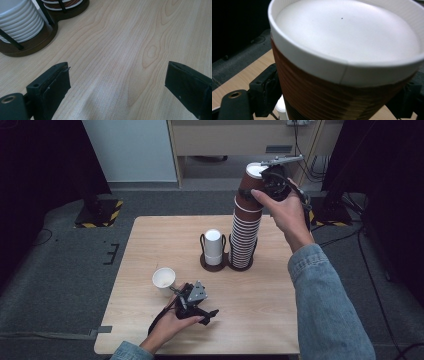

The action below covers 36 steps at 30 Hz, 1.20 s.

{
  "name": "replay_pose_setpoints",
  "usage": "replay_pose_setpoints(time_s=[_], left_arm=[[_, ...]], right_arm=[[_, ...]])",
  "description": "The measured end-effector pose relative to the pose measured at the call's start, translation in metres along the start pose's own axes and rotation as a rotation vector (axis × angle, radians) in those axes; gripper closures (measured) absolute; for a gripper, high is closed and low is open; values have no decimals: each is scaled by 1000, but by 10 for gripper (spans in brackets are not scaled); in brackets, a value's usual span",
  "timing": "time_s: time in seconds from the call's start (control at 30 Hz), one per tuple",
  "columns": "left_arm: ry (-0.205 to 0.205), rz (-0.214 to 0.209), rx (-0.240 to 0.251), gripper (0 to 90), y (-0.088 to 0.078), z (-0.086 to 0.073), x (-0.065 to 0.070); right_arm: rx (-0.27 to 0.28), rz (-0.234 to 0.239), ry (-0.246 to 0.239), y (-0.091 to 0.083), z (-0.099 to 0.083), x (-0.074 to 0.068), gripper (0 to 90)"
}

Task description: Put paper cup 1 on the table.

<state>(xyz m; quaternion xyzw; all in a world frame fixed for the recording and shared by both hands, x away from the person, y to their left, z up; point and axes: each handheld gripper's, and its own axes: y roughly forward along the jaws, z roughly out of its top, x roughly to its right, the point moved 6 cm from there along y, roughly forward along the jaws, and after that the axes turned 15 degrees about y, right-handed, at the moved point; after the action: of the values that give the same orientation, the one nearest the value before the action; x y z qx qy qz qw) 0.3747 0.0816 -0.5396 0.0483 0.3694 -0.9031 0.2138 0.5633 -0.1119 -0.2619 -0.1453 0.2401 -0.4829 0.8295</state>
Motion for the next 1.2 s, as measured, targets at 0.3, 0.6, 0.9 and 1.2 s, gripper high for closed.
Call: replay_pose_setpoints(time_s=[0.3, 0.6, 0.9, 1.2], left_arm=[[-1, -2, 0, 48, 0, 0, 0], [0, 6, -3, 48, -1, 0, -1], [-4, 0, 0, 47, 0, 0, 0], [0, 4, -3, 47, 0, -1, -1]], right_arm=[[25, -3, -5, -8, 8, -2, 147], [66, 4, -7, -16, 16, -5, 148], [110, 6, -3, -30, 26, -2, 149], [140, 12, -4, -36, 29, -6, 149]])
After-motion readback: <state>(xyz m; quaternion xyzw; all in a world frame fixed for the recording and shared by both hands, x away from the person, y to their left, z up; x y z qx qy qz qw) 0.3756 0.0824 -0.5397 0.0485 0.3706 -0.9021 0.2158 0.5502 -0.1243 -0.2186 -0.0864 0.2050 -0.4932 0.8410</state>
